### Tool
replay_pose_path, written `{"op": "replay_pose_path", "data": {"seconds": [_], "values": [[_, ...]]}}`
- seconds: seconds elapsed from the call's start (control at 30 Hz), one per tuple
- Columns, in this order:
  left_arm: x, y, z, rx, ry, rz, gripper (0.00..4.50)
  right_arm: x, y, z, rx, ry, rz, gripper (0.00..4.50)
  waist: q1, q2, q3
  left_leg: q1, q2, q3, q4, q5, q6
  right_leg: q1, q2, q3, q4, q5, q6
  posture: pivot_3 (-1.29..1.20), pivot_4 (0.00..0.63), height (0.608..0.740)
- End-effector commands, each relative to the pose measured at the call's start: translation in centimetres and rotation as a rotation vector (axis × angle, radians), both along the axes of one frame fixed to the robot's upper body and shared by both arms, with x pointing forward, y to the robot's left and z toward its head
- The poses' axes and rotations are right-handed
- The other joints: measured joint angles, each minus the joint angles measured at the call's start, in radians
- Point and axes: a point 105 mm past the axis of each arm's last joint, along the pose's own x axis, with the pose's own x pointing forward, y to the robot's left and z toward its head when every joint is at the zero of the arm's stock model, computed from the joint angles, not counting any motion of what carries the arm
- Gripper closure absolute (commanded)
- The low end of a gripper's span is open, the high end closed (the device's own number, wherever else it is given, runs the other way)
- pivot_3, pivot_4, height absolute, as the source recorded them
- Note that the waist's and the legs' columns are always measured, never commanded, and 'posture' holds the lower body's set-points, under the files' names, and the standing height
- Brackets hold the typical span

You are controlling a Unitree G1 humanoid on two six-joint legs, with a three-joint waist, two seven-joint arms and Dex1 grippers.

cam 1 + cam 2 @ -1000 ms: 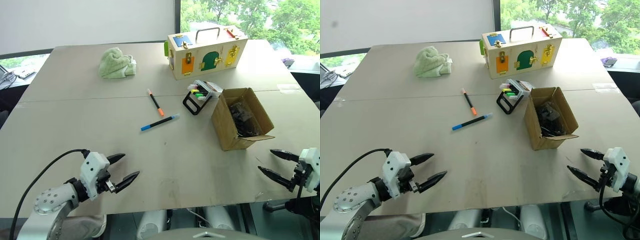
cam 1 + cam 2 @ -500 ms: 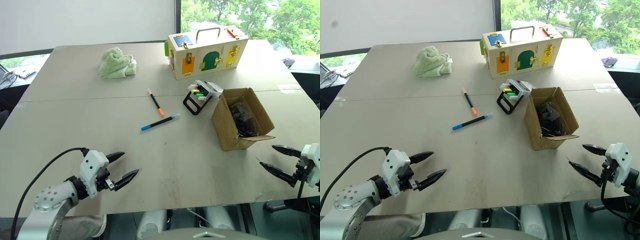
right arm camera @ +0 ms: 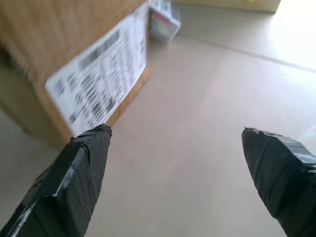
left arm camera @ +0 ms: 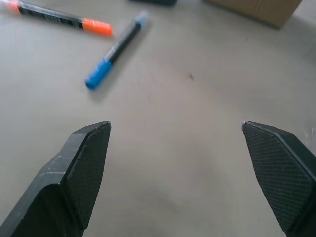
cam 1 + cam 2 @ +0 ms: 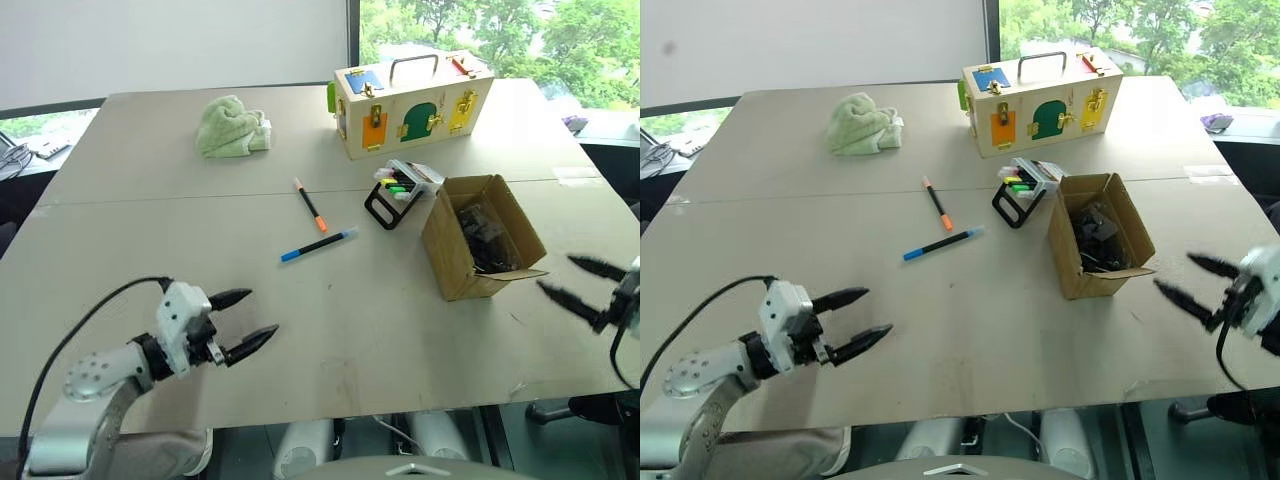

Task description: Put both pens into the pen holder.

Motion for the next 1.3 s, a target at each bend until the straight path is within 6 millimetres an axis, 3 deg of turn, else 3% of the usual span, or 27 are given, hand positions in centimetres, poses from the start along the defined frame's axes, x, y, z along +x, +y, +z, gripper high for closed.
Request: {"op": "replay_pose_path", "data": {"seconds": [0.03, 0.2, 0.4, 0.6, 0.67, 0.77, 0.8, 0.93, 1.03, 1.17, 1.3], "values": [[-0.4, -0.3, 3.6, -0.013, -0.076, -0.084, 0.07, 0.4, 0.7, 4.2, 0.054, -0.034, -0.012, 0.0, 0.0, 0.0, 0.0, 0.0, 0.0, 0.0, 0.0, 0.0, 0.0, 0.0, 0.0, 0.0, -0.001, 0.0, 0.0, 0.0, 0.15, 0.74], [-1.4, -1.0, 6.5, 0.012, -0.108, -0.218, 0.07, 1.3, 3.1, 8.1, 0.145, -0.018, 0.045, 0.0, -0.003, 0.0, 0.001, -0.002, 0.0, 0.0, 0.0, 0.0, 0.0, 0.0, 0.0, 0.0, -0.003, 0.0, 0.0, 0.0, 0.15, 0.74], [-1.5, -2.1, 8.8, 0.061, -0.194, -0.277, 0.07, 1.0, 7.5, 5.9, 0.042, 0.203, 0.112, 0.0, -0.001, 0.0, 0.0, -0.002, 0.0, -0.001, -0.001, 0.0, 0.0, -0.001, 0.0, -0.001, -0.002, 0.0, 0.0, 0.0, 0.15, 0.74], [-1.2, -3.7, 9.9, 0.031, -0.26, -0.284, 0.07, 1.0, 7.3, 3.6, -0.102, 0.358, 0.032, 0.0, 0.0, -0.001, 0.001, -0.003, -0.001, -0.001, 0.0, 0.0, 0.0, -0.001, 0.0, -0.001, -0.003, 0.0, 0.0, 0.0, 0.15, 0.74], [-1.4, -3.9, 9.6, 0.033, -0.247, -0.294, 0.0, 1.0, 7.2, 3.5, -0.119, 0.376, 0.015, 0.75, -0.001, -0.001, 0.001, -0.002, 0.0, -0.001, 0.0, 0.0, 0.0, -0.001, 0.0, -0.001, -0.003, 0.0, 0.0, 0.0, 0.15, 0.74], [-1.6, -4.2, 9.4, 0.023, -0.236, -0.302, 0.0, 0.9, 7.0, 3.5, -0.118, 0.383, 0.014, 2.29, -0.003, -0.001, 0.001, -0.002, 0.0, 0.0, -0.001, 0.0, 0.0, -0.001, 0.001, -0.001, -0.003, 0.0, 0.0, 0.0, 0.15, 0.74], [-1.6, -4.2, 9.4, 0.019, -0.233, -0.304, 0.0, 1.0, 6.9, 3.6, -0.116, 0.383, 0.011, 2.58, -0.002, -0.001, 0.001, -0.002, 0.0, 0.0, -0.001, 0.0, 0.0, -0.001, 0.001, -0.001, -0.003, 0.0, 0.0, 0.0, 0.15, 0.74], [-1.4, -4.4, 9.2, 0.022, -0.225, -0.308, 0.0, 1.1, 6.8, 3.8, -0.11, 0.376, 0.002, 4.46, -0.002, -0.001, 0.001, -0.002, 0.0, -0.001, 0.0, 0.0, 0.0, -0.001, 0.001, -0.001, -0.002, 0.0, 0.0, 0.0, 0.15, 0.74], [-1.4, -4.5, 9.0, 0.026, -0.219, -0.314, 0.0, 1.8, 6.5, 4.7, -0.077, 0.329, -0.029, 4.46, -0.002, -0.001, 0.001, -0.002, 0.0, 0.0, 0.0, 0.0, 0.0, -0.001, 0.001, -0.001, -0.002, 0.0, 0.0, 0.0, 0.15, 0.74], [-1.4, -4.7, 9.2, 0.024, -0.22, -0.325, 0.0, 3.7, 4.3, 5.9, -0.039, 0.248, -0.175, 4.46, -0.002, -0.001, 0.001, -0.002, 0.0, 0.0, 0.0, 0.0, 0.0, -0.001, 0.001, -0.001, -0.002, 0.0, 0.0, 0.0, 0.15, 0.74], [-1.4, -5.4, 9.6, 0.003, -0.228, -0.356, 0.0, 5.5, -0.5, 6.8, 0.042, 0.192, -0.423, 4.46, 0.0, -0.001, 0.001, -0.003, 0.0, 0.0, 0.0, 0.002, -0.004, -0.001, 0.001, -0.001, -0.002, 0.0, 0.0, 0.0, 0.15, 0.74]]}}
